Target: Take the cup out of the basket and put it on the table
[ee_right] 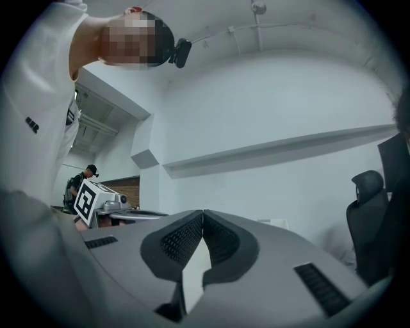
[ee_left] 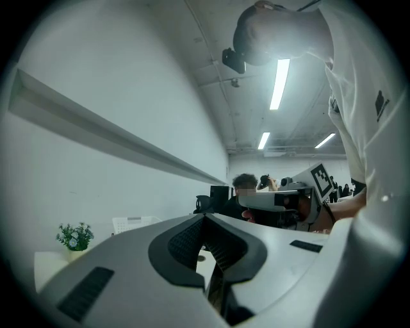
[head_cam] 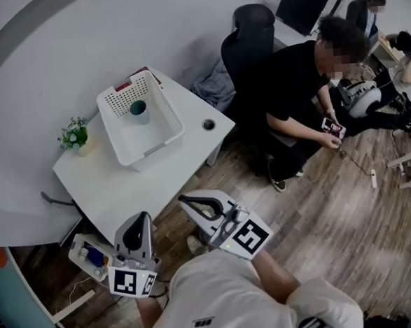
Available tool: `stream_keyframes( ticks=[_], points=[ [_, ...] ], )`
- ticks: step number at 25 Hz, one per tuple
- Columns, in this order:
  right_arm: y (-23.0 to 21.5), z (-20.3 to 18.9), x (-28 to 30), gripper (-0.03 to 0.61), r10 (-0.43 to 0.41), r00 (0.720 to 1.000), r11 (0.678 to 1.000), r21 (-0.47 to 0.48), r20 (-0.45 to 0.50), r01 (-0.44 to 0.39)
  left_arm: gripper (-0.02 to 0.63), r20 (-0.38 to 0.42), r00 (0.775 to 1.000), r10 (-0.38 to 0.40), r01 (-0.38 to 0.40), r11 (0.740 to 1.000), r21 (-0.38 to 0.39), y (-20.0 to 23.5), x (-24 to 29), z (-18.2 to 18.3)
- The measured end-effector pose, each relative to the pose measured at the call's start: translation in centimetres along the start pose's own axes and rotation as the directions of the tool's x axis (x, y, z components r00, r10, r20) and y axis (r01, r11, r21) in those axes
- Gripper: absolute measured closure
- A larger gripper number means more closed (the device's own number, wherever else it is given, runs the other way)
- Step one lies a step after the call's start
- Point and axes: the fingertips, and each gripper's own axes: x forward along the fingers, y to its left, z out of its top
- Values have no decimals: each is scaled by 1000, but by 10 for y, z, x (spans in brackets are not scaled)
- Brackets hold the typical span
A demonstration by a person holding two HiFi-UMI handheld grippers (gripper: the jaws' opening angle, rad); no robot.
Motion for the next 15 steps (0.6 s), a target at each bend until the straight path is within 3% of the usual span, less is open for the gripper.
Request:
stream_keyframes(
  ticks=[4,7,11,15],
  points=[
    [-16,-2,14,565,52,999,998,-30,-13,-52,604,-12,1000,28,-28,1000,4,8,23,2],
    [-30,-16,19,565,114,988,990,-76,-103,-122,604,-20,999,47,-47,999,9,15,42,3],
    [-55,1,33,565,118,993,993,11,26,-118,604,-31,997,77,-77,997,19,26,64,4],
    [-73,1,41,565,138,990,990,17,32,-139,604,-37,992,118,-117,993,29,33,76,9]
  ],
)
